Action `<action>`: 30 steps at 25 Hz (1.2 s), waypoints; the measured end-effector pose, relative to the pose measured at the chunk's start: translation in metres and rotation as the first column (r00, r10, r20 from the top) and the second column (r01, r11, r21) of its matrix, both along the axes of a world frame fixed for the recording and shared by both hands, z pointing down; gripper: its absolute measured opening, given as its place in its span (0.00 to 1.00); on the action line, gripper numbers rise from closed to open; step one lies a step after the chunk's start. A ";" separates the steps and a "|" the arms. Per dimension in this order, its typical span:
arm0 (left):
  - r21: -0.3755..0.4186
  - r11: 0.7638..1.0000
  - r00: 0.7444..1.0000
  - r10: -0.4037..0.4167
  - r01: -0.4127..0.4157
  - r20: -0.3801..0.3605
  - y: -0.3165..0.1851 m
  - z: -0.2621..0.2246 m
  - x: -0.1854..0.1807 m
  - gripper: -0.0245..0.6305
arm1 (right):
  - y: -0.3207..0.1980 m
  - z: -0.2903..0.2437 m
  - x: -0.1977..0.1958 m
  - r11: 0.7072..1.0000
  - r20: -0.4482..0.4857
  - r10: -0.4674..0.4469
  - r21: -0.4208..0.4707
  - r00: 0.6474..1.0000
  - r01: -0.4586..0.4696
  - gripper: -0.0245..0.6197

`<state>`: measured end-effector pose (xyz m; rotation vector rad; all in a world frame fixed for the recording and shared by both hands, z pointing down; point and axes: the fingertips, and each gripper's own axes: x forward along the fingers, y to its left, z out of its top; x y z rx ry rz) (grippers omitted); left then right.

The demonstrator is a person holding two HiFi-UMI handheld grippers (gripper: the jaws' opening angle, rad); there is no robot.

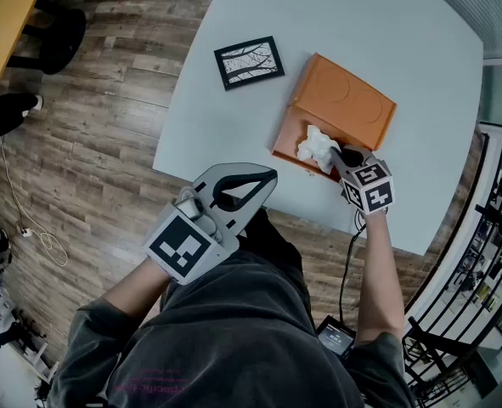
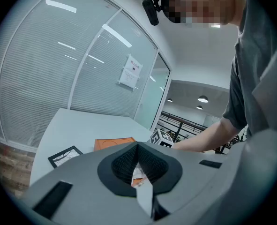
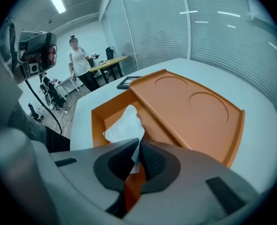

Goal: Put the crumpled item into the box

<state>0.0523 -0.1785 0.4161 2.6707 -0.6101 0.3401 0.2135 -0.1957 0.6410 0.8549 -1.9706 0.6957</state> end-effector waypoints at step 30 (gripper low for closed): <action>0.046 0.995 0.996 0.084 -0.084 0.010 -0.002 -0.018 0.006 0.06 | -0.004 -0.017 0.018 0.991 -0.132 0.120 0.070 0.984 -0.111 0.23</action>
